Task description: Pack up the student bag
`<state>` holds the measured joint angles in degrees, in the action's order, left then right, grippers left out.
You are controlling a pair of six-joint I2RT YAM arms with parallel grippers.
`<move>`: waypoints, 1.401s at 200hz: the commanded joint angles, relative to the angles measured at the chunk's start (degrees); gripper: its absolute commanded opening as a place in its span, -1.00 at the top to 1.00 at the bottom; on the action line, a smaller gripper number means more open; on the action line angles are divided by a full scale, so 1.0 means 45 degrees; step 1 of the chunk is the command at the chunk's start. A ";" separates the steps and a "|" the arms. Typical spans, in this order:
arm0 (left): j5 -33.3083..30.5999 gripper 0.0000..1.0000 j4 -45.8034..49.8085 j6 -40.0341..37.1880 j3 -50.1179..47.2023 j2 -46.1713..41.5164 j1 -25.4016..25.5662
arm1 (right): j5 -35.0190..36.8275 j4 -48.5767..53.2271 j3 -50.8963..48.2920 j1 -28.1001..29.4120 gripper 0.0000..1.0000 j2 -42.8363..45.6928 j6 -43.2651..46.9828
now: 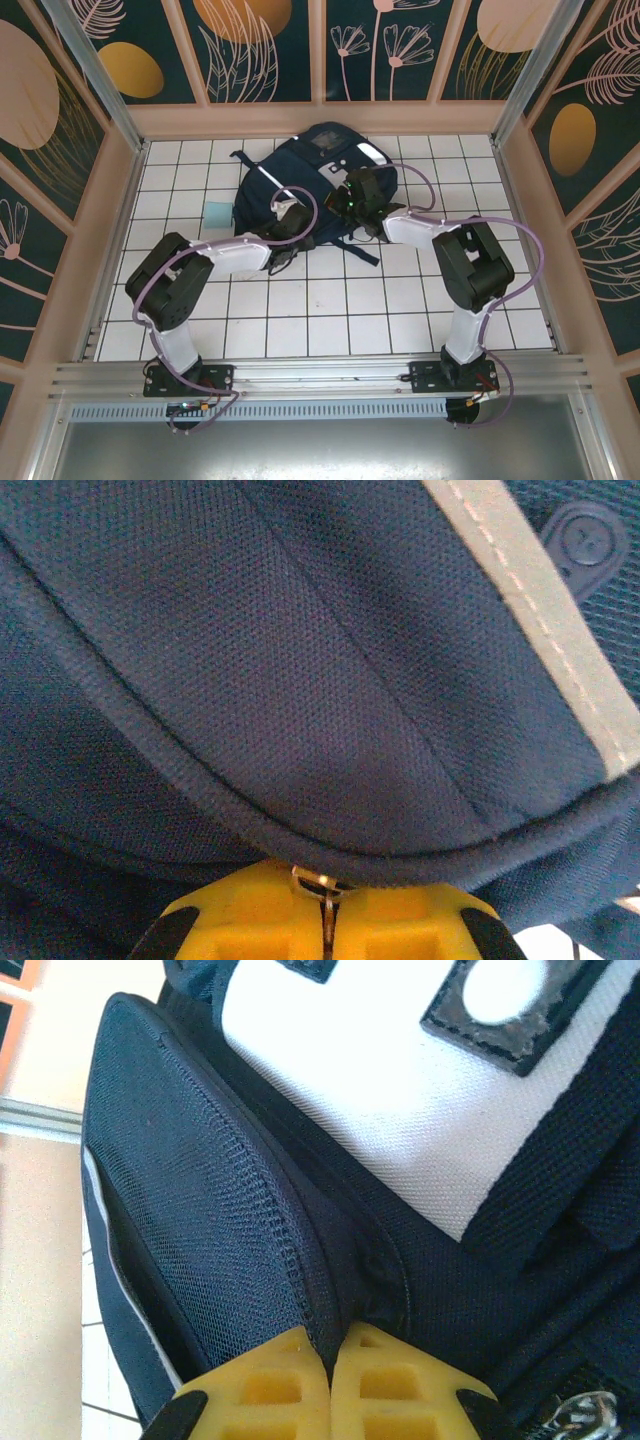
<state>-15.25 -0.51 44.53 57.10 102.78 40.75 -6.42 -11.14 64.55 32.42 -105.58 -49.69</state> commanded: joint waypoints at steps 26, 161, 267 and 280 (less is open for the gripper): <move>0.1622 1.00 0.1503 -0.3304 -0.0229 -0.1365 -0.0809 | 0.0328 0.0697 -0.0188 -0.0168 1.00 0.1335 0.2856; 0.1913 1.00 0.5184 -0.7579 0.0105 -0.2053 -0.1890 | -0.0527 0.3259 0.0445 -0.2401 1.00 0.2074 0.5978; 0.7300 1.00 0.4276 -0.6410 0.1987 -0.1141 0.0011 | -0.0578 0.4569 0.1736 -0.3418 0.45 0.1558 0.5398; 0.7437 1.00 0.3736 -0.5767 0.2300 -0.0726 0.0394 | -0.0889 0.4439 0.1271 -0.3410 0.07 0.1948 0.4578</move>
<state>13.10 14.17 12.23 65.34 97.27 39.03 -15.14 12.53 70.67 20.05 -99.90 -23.94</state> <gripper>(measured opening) 0.054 0.313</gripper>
